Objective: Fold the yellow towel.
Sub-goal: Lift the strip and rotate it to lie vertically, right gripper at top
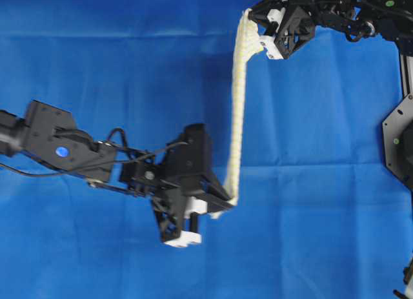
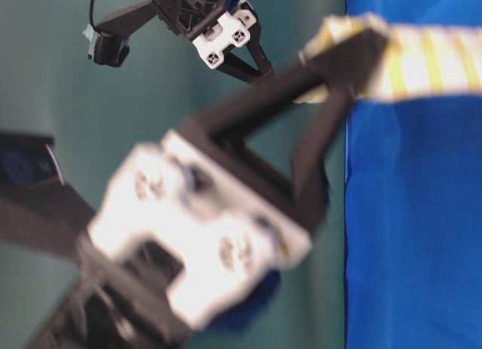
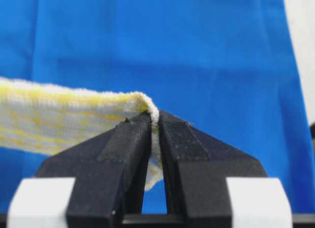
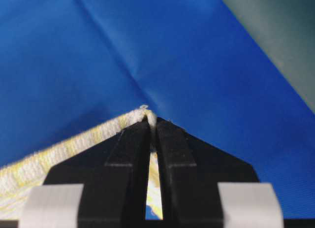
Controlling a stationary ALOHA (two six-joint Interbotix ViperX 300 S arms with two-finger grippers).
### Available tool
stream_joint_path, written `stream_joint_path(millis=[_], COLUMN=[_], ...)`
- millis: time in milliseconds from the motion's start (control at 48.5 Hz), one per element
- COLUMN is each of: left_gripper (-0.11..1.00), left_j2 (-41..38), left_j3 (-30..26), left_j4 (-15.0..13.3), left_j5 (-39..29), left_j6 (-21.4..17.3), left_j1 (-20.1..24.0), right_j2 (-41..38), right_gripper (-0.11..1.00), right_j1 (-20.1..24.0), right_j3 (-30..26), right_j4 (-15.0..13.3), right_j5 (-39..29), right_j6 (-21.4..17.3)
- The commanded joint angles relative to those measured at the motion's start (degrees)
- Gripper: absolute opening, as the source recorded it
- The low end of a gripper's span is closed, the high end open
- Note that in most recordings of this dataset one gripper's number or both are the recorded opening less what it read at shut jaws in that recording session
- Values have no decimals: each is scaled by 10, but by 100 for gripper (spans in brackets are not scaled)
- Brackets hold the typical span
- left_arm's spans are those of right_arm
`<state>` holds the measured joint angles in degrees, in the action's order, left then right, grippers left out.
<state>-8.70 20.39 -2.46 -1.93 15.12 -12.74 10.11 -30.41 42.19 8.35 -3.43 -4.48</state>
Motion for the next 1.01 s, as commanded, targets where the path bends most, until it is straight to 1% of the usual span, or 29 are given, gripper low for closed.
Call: stream_joint_path(millis=[0,124,309,742,886,989], left_gripper=[5,5,5,5,5,5], left_j2=[-4,-25,-49,-55,-68,-73], left_j3=[-42,-73,-97,-91,-79,-59], left_j4=[2,2,3,2,2,2], left_j5=[3,3,3,9,38,69], left_j6=[-11,-33,-40,-40,-41,-44], left_j1=[-3,-3,-4,-4,-4,-3], right_j2=[4,4,4,4,-2,-15], right_gripper=[2,2,2,2,2,2], right_j1=[-11,-18,-18,-18,-18,-12], right_j3=[-15,-15,-15,-14,-12,-12], right_j4=[-2,-2,-2,-2,-2,-2], right_j5=[7,6,7,6,5,7], right_j6=[2,3,3,4,4,4])
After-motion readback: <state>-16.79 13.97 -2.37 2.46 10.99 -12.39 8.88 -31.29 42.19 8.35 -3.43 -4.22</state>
